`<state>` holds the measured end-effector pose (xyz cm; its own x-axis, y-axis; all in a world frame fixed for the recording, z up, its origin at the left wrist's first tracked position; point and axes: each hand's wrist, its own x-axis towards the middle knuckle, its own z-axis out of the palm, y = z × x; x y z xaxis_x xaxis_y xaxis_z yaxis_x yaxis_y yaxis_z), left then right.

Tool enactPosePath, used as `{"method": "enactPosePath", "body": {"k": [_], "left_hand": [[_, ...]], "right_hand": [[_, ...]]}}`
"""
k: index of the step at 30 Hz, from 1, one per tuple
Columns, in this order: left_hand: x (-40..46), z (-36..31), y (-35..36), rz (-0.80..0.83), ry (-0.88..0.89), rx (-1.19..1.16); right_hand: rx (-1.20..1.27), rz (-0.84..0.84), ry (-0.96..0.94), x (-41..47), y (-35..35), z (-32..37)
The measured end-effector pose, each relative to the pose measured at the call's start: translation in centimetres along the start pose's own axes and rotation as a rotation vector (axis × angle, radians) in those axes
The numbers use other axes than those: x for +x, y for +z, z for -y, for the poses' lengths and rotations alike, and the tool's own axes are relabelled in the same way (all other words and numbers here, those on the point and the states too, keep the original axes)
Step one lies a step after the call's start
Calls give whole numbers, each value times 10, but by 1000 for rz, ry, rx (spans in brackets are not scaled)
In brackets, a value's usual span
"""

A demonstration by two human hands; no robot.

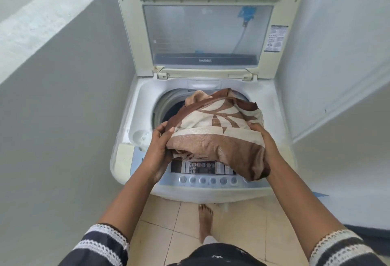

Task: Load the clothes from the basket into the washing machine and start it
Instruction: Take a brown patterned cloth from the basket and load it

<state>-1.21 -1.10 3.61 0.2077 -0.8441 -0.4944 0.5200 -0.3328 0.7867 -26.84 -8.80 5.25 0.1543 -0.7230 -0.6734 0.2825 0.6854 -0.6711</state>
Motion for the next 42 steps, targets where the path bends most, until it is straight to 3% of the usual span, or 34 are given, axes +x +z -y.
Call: {"method": "enactPosePath", "body": {"k": [3, 6, 11, 13, 18, 19, 21, 23, 26, 33, 37, 42], "left_hand": [[39, -4, 9, -39, -13, 53], [74, 4, 10, -108, -56, 115], [117, 28, -2, -230, -213, 309], [126, 37, -6, -240, -290, 442], [135, 50, 5, -57, -235, 847], [136, 53, 9, 6, -243, 894], [137, 59, 15, 148, -289, 1008], [137, 64, 18, 262, -326, 1192], [135, 65, 20, 278, -302, 1316], [114, 42, 30, 44, 267, 1199], [80, 33, 39, 42, 397, 1145], [22, 46, 38, 105, 579, 1088]], "right_hand": [[-113, -42, 44, 47, 0, 22], [-344, -81, -46, 94, -2, 30], [-1168, -49, -122, 148, -2, 25], [-1390, -19, -118, 159, 2, 17], [-1756, -93, -422, 153, 24, 7], [-1826, -41, -388, 150, 30, 9], [-1948, 198, -139, 147, 39, 4], [-1990, 414, 110, 147, 43, -9], [-2020, 469, 208, 145, 39, -27], [-1761, 160, -273, 120, 36, -18], [-1612, 15, -492, 89, 41, -15], [-1491, -85, -607, 31, 33, -29]]}}
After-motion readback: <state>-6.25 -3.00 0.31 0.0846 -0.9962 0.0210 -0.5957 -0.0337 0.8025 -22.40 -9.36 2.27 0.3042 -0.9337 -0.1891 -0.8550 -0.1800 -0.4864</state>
